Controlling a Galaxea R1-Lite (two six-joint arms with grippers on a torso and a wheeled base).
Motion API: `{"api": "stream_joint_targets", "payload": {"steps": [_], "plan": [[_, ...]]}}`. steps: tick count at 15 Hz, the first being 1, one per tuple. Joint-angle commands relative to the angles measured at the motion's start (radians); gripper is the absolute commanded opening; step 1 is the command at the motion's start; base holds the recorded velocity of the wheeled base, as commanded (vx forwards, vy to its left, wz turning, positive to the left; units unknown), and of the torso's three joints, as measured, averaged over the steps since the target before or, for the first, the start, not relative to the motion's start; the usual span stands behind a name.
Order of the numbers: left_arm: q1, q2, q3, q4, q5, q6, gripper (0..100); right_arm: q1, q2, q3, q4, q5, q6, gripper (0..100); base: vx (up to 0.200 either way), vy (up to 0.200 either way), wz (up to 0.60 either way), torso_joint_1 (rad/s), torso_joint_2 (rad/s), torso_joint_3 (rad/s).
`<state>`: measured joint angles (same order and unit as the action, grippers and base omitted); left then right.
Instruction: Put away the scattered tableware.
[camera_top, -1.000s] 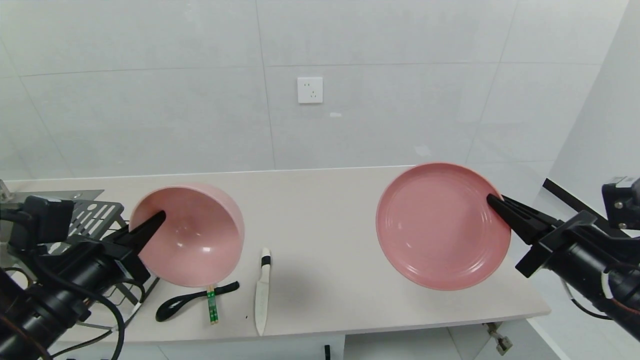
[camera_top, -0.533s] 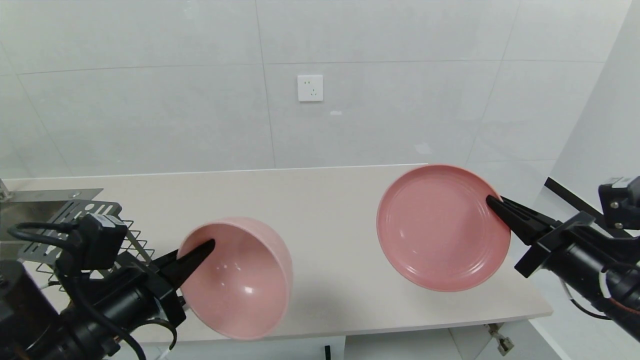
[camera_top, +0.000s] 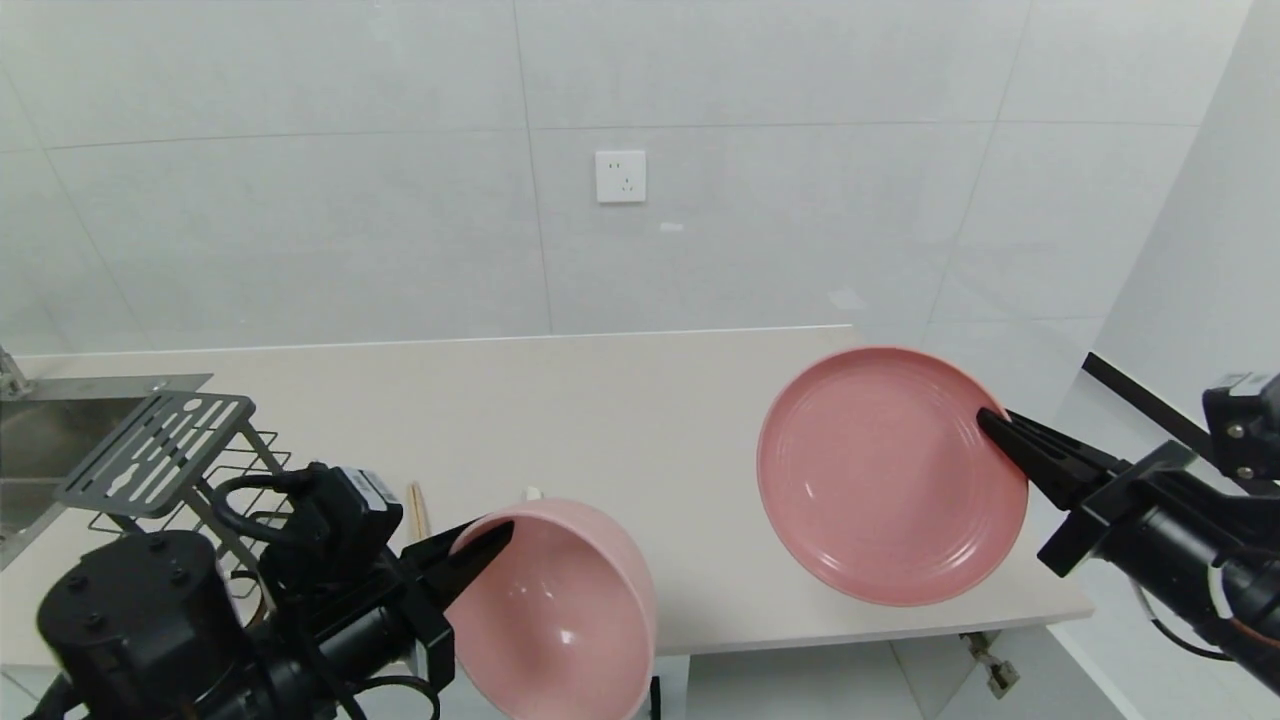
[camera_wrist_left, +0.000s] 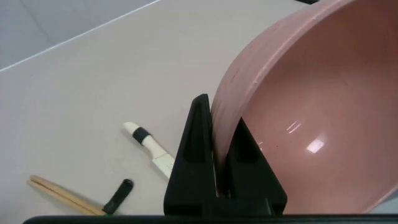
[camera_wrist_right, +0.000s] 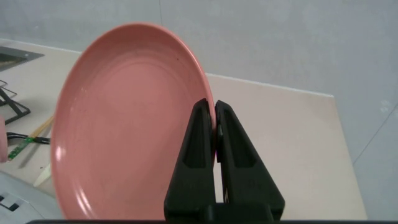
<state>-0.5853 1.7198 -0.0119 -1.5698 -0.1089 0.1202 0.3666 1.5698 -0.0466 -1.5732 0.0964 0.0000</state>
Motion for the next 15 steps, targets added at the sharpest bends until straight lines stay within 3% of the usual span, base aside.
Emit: {"api": "stream_joint_targets", "payload": {"steps": [1,5,12,15], "plan": [[0.001,-0.109,0.012,-0.001,0.002,0.001,0,0.000,-0.001,-0.002,0.002,0.000,0.000,0,0.000,0.000,0.00,0.000,0.00,0.000],[-0.001,-0.161,0.012,-0.001,0.002,0.004,0,0.002,0.007,0.004,0.002,0.000,-0.041,0,0.000,0.000,0.00,-0.014,0.02,0.015],[0.015,-0.174,0.012,-0.001,0.000,0.013,0,0.009,0.007,0.005,0.002,0.000,-0.052,0,0.000,0.000,0.00,-0.159,0.37,0.196],[0.010,-0.169,0.012,-0.001,0.000,0.013,0,0.054,0.003,0.010,0.002,0.000,-0.052,0,0.000,0.000,0.00,-0.163,0.37,0.199]]}}
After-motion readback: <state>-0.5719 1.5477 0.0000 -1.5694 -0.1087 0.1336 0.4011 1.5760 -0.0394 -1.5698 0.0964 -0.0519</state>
